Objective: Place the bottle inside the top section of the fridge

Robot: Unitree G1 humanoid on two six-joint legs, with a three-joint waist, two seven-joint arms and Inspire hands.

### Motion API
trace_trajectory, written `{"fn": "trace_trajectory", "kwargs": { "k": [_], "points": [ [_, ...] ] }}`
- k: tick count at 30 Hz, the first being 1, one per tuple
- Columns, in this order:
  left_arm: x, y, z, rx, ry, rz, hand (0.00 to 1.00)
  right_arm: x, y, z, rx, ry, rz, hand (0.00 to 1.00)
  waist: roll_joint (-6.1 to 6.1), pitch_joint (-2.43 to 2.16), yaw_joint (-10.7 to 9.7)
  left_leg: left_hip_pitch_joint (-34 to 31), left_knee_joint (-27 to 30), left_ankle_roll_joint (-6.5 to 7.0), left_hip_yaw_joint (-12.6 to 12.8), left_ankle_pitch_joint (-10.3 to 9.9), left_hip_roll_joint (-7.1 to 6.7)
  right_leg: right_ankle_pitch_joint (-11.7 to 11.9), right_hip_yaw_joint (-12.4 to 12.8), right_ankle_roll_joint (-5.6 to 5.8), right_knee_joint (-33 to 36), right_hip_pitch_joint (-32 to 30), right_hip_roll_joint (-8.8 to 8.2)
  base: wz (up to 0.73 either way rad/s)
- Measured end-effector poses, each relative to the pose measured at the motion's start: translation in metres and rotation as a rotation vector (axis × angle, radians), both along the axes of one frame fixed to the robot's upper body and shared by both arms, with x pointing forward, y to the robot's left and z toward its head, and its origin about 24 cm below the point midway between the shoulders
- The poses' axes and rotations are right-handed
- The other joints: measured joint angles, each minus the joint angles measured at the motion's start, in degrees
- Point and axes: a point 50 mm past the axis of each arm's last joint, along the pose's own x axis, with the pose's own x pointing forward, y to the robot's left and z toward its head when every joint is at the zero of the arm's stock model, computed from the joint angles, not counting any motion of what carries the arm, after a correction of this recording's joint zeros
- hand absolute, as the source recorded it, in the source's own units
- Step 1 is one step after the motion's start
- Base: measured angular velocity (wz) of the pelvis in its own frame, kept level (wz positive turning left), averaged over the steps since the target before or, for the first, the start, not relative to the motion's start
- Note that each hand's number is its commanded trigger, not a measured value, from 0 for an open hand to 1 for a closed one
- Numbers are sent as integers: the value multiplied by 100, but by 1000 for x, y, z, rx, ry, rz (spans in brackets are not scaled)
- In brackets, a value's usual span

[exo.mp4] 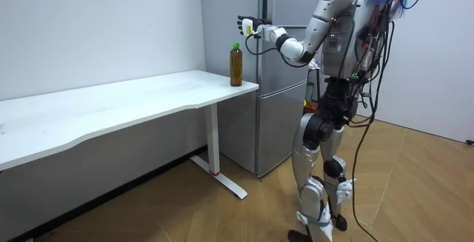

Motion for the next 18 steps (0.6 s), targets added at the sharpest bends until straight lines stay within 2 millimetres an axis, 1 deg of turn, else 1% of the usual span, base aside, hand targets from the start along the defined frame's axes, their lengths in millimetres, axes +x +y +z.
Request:
{"fn": "trace_trajectory", "kwargs": {
  "k": [7, 10, 12, 13, 14, 18],
  "points": [
    [-2, -3, 5, 39, -28, -34, 0, 2, -2, 1, 15, -10, -8, 0, -27, -1, 1, -23, 9, 29, -1, 18, -33, 9, -4, 18, -5, -18, -34, 0],
    [-4, -6, 9, 46, -44, -51, 0, 1, -1, 0, 15, -8, -3, 0, -80, 2, -1, -49, 3, 42, -6, 26, -52, 17, -18, 35, -11, -36, -53, 1],
    [-7, -11, 13, 55, -67, -76, 0, 3, 0, 0, 21, -15, -13, 0, -146, 31, 20, -80, -3, 52, -29, 32, -66, 22, -33, 45, -12, -57, -66, 5],
    [-7, -12, 14, 58, -72, -86, 0, 1, 1, 0, 23, -11, -18, 0, -163, 34, 16, -89, -2, 53, -44, 33, -71, 23, -47, 47, -15, -58, -69, 9],
    [-8, -14, 16, 64, -85, -105, 0, -1, 1, -1, 25, -3, -22, 0, -192, 28, 16, -117, 1, 55, -58, 34, -75, 26, -64, 50, -16, -75, -74, 8],
    [-11, -19, 19, 72, -113, -151, 0, 0, 1, -1, 19, -15, -20, 0, -214, 20, 50, -152, 10, 56, -58, 34, -79, 36, -65, 63, -13, -101, -79, 5]
  ]
}}
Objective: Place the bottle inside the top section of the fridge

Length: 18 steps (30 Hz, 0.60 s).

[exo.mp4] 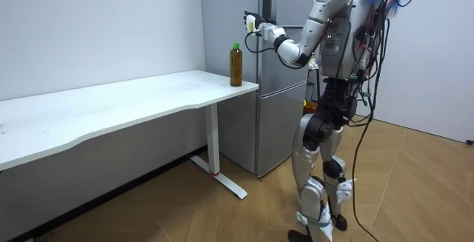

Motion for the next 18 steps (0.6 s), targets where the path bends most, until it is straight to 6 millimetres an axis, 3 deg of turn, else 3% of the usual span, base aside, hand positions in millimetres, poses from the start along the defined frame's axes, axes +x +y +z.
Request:
{"fn": "trace_trajectory", "kwargs": {
  "k": [18],
  "points": [
    [-4, -9, -7, 42, 2, -42, 0, -5, -4, 0, -17, -10, -2, 0, 85, -50, 120, 95, 15, 18, -47, 12, -9, 4, -65, -2, 9, 79, -6, 1]
  ]
}}
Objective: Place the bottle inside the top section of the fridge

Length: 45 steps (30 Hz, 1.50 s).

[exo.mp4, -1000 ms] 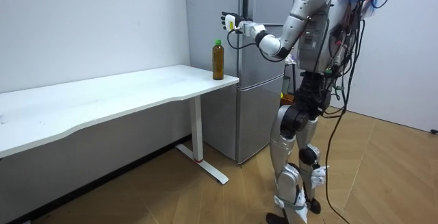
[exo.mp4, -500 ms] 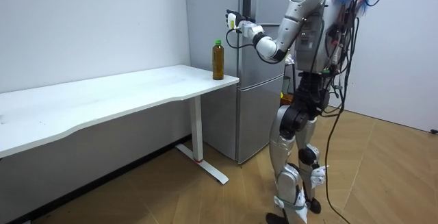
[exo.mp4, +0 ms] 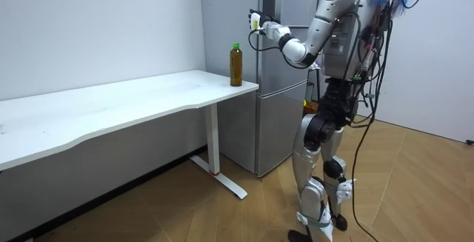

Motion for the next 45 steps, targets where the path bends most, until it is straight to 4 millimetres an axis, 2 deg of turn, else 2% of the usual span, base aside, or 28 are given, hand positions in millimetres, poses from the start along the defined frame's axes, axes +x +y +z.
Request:
{"fn": "trace_trajectory", "kwargs": {
  "k": [18, 25, 30, 31, 36, 45],
  "points": [
    [-6, -10, -2, 21, -8, -71, 0, 2, -2, 1, -7, -12, 2, 0, 34, 4, 2, -30, 37, 39, -73, 23, -44, 18, -84, 18, -5, 66, -47, 2],
    [-17, -18, -7, 22, -22, -172, 0, 1, 0, 0, -5, -19, 7, 0, -11, 9, 7, -17, 36, 51, -73, 30, -66, 27, -117, 33, -1, 80, -75, 1],
    [-20, -17, -11, 7, -19, -164, 0, 1, 0, 0, -2, -18, 1, 0, -30, 12, -2, -39, 29, 60, -78, 36, -66, 24, -123, 40, -2, 74, -74, 0],
    [-20, -17, -12, 6, -18, -165, 0, 1, 0, 0, -2, -18, 1, 0, -53, 26, 0, -37, 29, 61, -78, 36, -67, 21, -127, 44, -6, 66, -75, 0],
    [-23, -17, -15, -1, -23, -177, 0, -1, 0, -1, -1, -4, -4, 0, -91, -17, 7, -47, 25, 62, -81, 37, -76, 17, -146, 51, -58, 66, -77, 1],
    [-29, -21, -20, -29, -26, -197, 0, 1, 2, -1, -20, -10, 27, 0, -146, -12, 17, -106, 39, 62, -71, 37, -75, 17, -159, 51, -73, 35, -77, 0]
  ]
}}
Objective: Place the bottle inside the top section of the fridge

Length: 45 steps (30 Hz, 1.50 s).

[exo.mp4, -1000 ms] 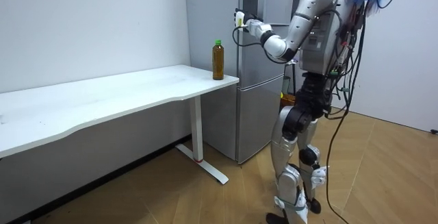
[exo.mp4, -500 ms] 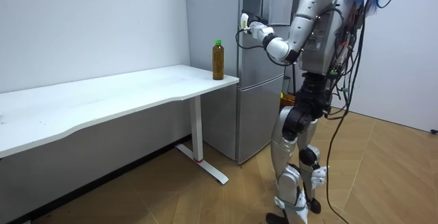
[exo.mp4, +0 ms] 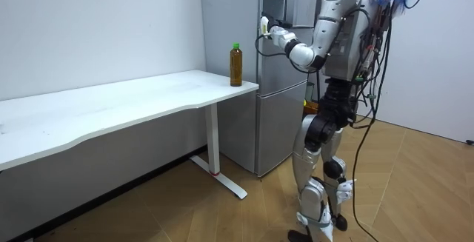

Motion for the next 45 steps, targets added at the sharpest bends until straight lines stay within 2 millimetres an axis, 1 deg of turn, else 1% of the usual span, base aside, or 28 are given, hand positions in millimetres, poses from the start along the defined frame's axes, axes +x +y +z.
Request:
{"fn": "trace_trajectory", "kwargs": {
  "k": [2, 12, 16, 18, 20, 22, 24, 26, 27, 29, 31, 34, 36, 40, 43, 45],
  "points": [
    [-3, -2, -5, -13, 22, -11, 0, 0, 0, 0, 1, -2, -1, 0, -3, 0, -6, -5, 0, 0, 0, 0, 1, 0, 4, 0, 7, 12, 0, 0],
    [-5, -7, -7, -16, 33, -39, 0, 0, 1, 0, -2, -8, 2, 0, -4, 2, -1, -14, -10, 0, -1, -2, 15, 2, -9, -2, 75, -5, 3, 0],
    [-6, -11, -7, -20, 35, -58, 0, 1, 1, 0, -5, -6, 5, 0, 30, -20, -8, -27, -7, 1, 1, -3, 17, 4, -11, -3, 83, -13, 3, 0],
    [-7, -14, -8, -23, 35, -86, 0, 1, 1, 0, -6, -6, 5, 0, 39, -26, -11, -51, -7, 1, 1, -3, 17, 5, -12, -2, 83, -15, 2, 0],
    [-10, -22, -9, -24, 40, -133, 0, 1, 1, 0, -7, -6, 5, 0, 51, -33, -18, -32, -6, 3, 1, -4, 16, 7, -10, 0, 83, -23, 0, 0],
    [-13, -29, -11, -19, 42, -173, 0, 2, 1, 0, -9, -6, 5, 0, 52, -31, -40, -28, -5, 3, 11, -4, 16, 8, 0, 0, 82, -28, -2, -2],
    [-16, -37, -12, -16, 42, -222, 0, 3, 2, 0, -12, -7, 4, 0, 50, -17, -85, -33, -5, 3, 26, -4, 18, 8, 14, 0, 82, -47, -2, -5],
    [-22, -49, -13, -9, 35, -315, 0, 7, 2, 0, -18, -15, 7, 0, 61, 29, -209, -60, -8, 3, 41, -4, 20, 8, 45, 0, 82, -80, 1, -7],
    [-24, -55, -13, 2, 35, -357, 0, 9, 2, 1, -20, -16, 10, 0, 93, 51, -239, -61, -11, 4, 60, -5, 23, 8, 96, 0, 82, -94, 6, -11],
    [-26, -61, -14, 18, 43, -398, 0, 12, 1, 1, -23, -24, 17, 0, 150, 77, -320, -61, -32, 3, 112, -5, 36, 10, 145, -3, 94, -134, 17, -15],
    [-27, -63, -14, 24, 43, -432, 0, 13, 1, 1, -21, -25, 16, 0, 174, 72, -351, -75, -63, -6, 177, 0, 59, 21, 176, -21, 95, -185, 32, -16],
    [-32, -69, -14, 15, 38, -499, 0, 13, 2, 1, -8, -32, -9, 0, 166, 75, -418, -81, -62, -16, 190, 6, 65, 22, 178, -23, 72, -191, 39, -2],
    [-34, -72, -15, 21, 33, -528, 0, 13, 3, 1, -1, -34, -13, 0, 141, 89, -418, -79, -52, -16, 206, 7, 64, 21, 190, -23, 67, -207, 37, -2],
    [-36, -73, -15, 24, 28, -554, 0, 15, 7, 1, 14, -40, 9, 0, 33, 101, -420, -91, -54, -15, 278, 8, 63, 19, 258, -21, 64, -271, 34, -9],
    [-36, -74, -15, 24, 27, -556, 0, 15, 9, 1, 23, -41, 20, 0, -55, 92, -440, -93, -55, -15, 286, 8, 63, 17, 265, -19, 55, -274, 33, -1],
    [-36, -74, -15, 24, 27, -557, 0, 16, 10, 1, 26, -44, 24, 0, -83, 92, -446, -98, -54, -15, 289, 8, 63, 18, 268, -19, 52, -273, 34, 0]
  ]
}}
